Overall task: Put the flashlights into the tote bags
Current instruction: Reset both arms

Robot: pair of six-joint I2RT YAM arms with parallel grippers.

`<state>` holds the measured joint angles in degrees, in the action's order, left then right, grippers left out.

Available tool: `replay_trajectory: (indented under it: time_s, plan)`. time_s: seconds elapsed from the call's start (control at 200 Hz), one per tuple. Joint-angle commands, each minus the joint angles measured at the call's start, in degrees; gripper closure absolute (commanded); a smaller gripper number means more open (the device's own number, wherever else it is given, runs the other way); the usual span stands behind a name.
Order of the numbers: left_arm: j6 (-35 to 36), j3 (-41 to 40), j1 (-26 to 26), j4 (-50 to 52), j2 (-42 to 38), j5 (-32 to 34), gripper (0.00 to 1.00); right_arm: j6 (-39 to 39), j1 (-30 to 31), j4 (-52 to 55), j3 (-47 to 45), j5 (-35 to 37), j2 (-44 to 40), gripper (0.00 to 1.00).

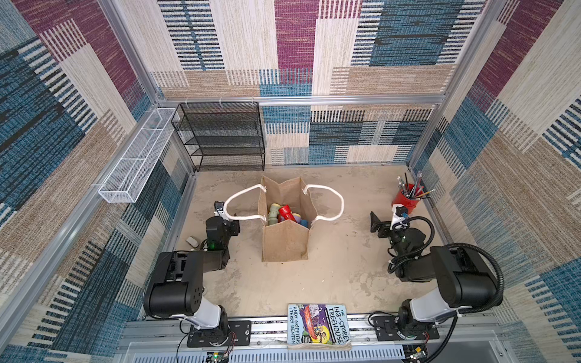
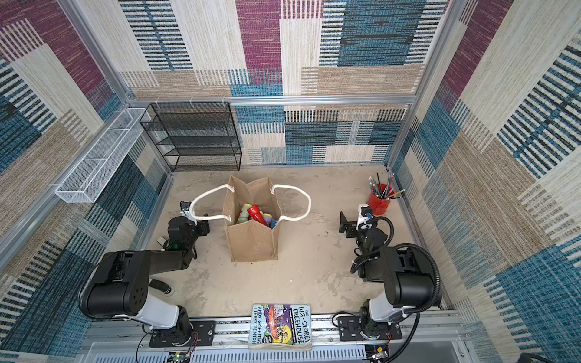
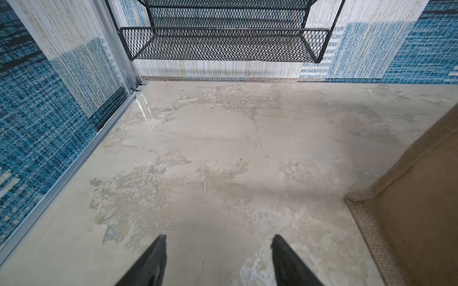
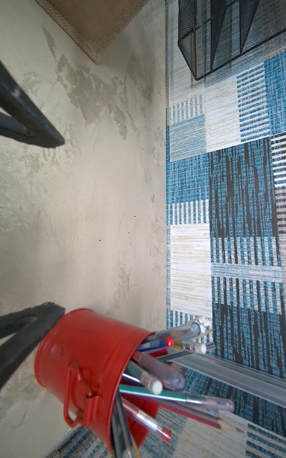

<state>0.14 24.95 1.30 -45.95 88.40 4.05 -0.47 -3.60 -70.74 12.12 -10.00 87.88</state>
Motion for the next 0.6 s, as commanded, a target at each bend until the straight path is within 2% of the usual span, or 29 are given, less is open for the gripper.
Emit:
replay_trajectory:
  time_s: [0.0,0.596]
  plan:
    - [-0.3,0.3,0.0,0.6,-0.1,-1.7,0.01,-0.8,0.5,-1.8,0.5,1.5,0.1,0.01]
    - [-0.3,0.1,0.0,0.1,-0.2,-1.7,0.01,-0.8,0.5,-2.0,0.3,1.6,0.0,0.01]
